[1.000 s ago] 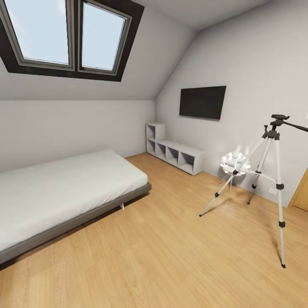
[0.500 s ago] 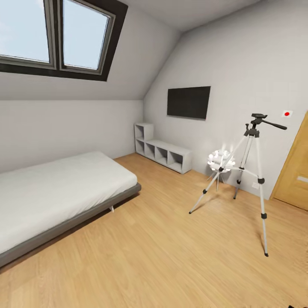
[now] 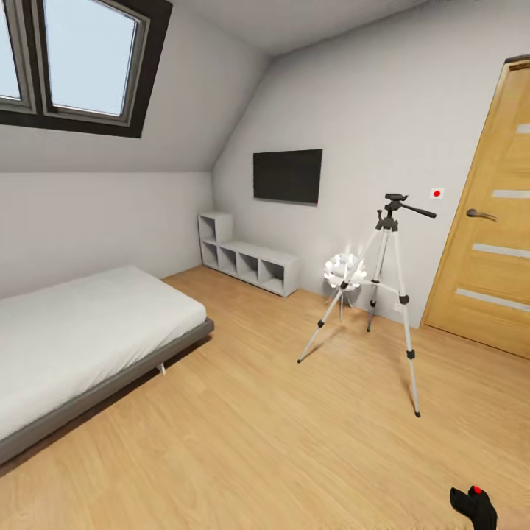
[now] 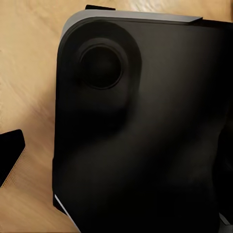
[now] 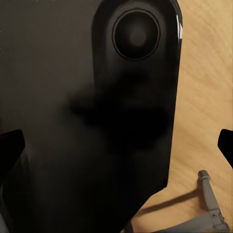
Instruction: Attach the digital camera to the camera tripod in the bedroom.
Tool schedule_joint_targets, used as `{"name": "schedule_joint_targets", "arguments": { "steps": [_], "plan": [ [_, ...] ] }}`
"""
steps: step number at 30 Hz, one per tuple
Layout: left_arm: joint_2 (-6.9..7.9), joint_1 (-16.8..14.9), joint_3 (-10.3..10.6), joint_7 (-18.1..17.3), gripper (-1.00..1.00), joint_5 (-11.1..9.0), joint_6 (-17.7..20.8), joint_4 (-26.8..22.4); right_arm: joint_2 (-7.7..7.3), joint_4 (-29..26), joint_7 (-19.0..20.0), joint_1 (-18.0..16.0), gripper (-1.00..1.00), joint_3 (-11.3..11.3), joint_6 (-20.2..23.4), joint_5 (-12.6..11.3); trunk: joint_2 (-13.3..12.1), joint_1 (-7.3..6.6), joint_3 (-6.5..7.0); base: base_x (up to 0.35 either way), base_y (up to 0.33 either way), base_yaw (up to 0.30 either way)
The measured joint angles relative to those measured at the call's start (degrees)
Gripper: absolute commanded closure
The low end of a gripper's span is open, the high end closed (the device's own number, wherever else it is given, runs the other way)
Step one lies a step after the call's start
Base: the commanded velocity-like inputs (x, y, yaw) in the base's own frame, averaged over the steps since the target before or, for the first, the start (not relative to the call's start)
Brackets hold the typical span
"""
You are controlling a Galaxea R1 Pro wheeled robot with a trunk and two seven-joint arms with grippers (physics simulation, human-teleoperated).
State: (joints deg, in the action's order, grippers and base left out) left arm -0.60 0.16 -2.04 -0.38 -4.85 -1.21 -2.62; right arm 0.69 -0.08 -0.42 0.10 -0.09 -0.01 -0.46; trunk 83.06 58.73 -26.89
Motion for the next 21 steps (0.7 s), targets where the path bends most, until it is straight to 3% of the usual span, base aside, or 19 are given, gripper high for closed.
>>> {"name": "schedule_joint_targets", "arguments": {
  "steps": [21],
  "plan": [
    [0.0, 0.0, 0.0, -0.02, -1.0, 0.0, 0.0, -0.01, 0.03, 0.0, 0.03, 0.0, -1.0, 0.01, -0.07, 0.33, 0.0, 0.0, 0.0, 0.0, 0.0, -0.295]
  ]
}}
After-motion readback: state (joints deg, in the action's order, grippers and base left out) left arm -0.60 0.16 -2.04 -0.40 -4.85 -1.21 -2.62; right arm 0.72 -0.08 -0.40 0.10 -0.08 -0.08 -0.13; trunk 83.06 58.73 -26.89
